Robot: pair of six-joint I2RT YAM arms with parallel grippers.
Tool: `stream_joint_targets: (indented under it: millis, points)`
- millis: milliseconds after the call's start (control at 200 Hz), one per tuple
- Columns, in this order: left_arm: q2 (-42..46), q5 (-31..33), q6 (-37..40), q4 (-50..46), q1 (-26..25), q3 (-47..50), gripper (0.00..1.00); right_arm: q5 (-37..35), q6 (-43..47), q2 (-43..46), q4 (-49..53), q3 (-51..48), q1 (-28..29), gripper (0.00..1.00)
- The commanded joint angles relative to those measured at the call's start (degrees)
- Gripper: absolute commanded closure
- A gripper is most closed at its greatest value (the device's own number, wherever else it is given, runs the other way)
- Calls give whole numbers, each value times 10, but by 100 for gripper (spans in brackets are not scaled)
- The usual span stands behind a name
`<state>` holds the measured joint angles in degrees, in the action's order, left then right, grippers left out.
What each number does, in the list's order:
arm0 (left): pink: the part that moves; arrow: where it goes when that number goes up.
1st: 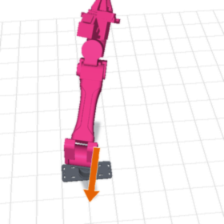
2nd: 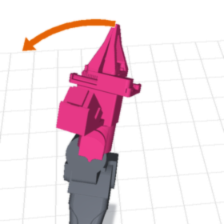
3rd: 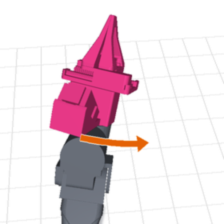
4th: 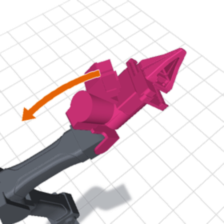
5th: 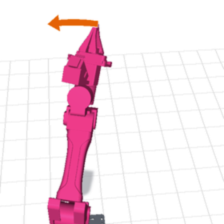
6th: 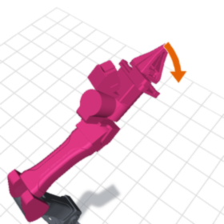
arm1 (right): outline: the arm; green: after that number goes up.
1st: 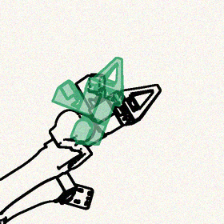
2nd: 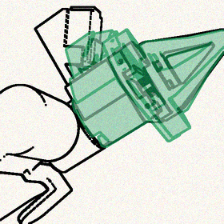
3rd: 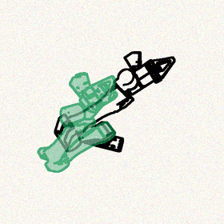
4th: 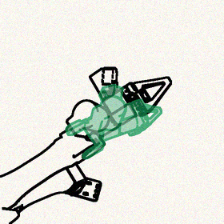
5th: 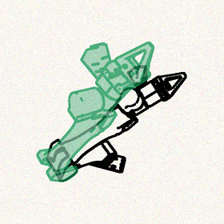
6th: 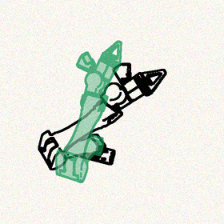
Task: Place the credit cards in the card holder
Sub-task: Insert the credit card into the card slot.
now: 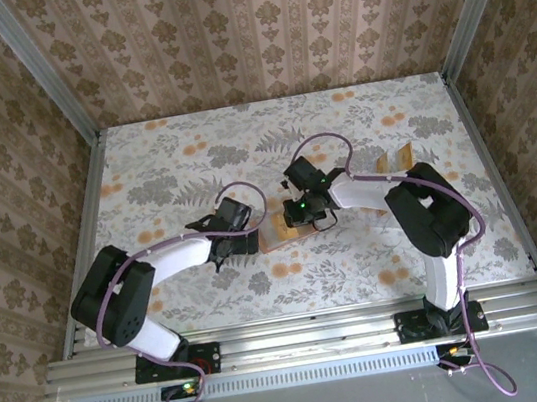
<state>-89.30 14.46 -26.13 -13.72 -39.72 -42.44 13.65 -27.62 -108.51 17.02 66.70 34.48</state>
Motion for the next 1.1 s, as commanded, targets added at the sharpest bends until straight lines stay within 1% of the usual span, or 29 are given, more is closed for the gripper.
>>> stream_joint_targets:
  millis: [0, 145, 365, 1095]
  points:
    - [-14, 6, -1, -9, -4, -8, 0, -19, 8, 7, 24, 7, -10, 94]
    - [-17, 6, 0, -8, -4, -8, 0, -16, 9, 14, 24, -2, -27, 94]
    - [-20, 4, -1, -5, -4, -9, 0, -9, 7, 4, 17, -4, -28, 95]
    - [-25, -1, 0, -4, -4, -14, 0, 27, -17, -27, -3, 14, 5, 97]
